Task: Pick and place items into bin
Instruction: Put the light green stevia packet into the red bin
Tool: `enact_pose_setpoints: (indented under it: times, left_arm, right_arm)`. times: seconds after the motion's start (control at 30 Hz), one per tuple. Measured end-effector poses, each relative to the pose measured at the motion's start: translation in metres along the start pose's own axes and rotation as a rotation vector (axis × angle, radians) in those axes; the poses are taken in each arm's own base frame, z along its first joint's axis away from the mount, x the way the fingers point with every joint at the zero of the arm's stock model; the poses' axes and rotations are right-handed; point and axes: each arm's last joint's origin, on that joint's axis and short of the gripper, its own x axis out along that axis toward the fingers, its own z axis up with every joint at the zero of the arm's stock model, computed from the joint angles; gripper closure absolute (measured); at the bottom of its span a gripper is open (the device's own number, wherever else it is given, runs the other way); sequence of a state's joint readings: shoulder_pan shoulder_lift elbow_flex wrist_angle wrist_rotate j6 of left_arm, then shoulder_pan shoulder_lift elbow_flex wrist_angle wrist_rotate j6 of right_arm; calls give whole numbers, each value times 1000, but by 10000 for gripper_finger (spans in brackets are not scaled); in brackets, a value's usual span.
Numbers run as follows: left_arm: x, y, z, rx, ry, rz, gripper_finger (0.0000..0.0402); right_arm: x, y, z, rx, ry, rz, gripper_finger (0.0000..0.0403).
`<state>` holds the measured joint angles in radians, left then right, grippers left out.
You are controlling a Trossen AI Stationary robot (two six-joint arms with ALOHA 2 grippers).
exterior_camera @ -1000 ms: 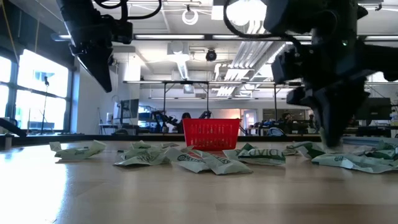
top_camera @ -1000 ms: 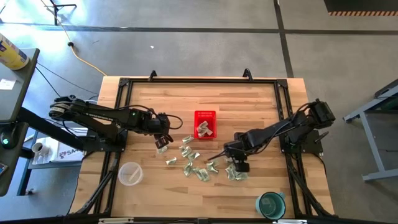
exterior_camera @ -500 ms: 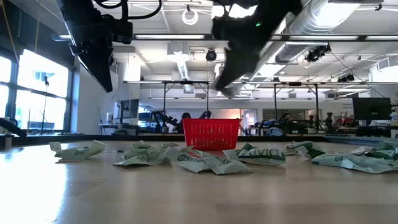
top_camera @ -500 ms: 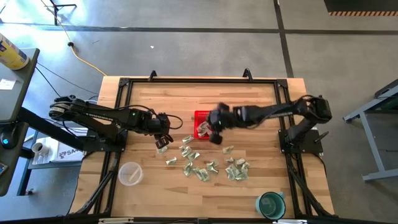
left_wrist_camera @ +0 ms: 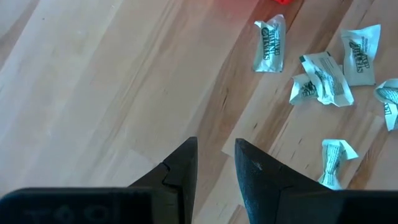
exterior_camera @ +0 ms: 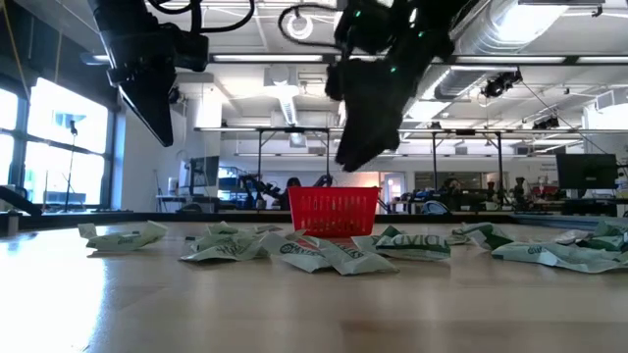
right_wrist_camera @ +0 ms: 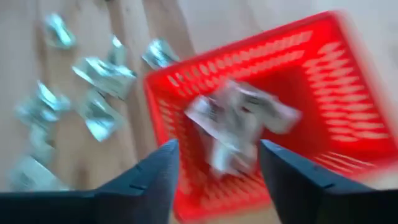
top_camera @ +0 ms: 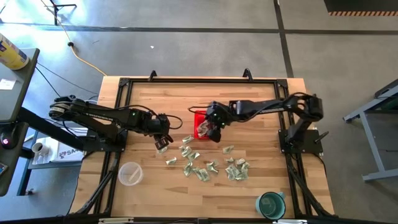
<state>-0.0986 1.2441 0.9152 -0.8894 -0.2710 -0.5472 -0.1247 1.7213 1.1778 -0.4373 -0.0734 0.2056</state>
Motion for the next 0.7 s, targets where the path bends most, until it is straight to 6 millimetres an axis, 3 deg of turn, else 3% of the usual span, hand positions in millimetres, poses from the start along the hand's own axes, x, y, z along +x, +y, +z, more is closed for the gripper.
enact_pose_setpoints:
  times: [0.2,0.43,0.57,0.7]
  left_arm:
    - [0,0,0,0,-1,0,261]
    - [0,0,0,14,-4,-2,261]
    - [2,-2,-4,56,27,-39,261]
    - [15,-7,-26,191,42,-13,261]
  right_arm:
    - [-25,23,-32,-286,235,-120,140]
    - [-7,51,-79,-435,346,-11,140]
    - [-1,60,-90,-443,319,-11,141]
    - [0,65,-93,-471,294,-45,141]
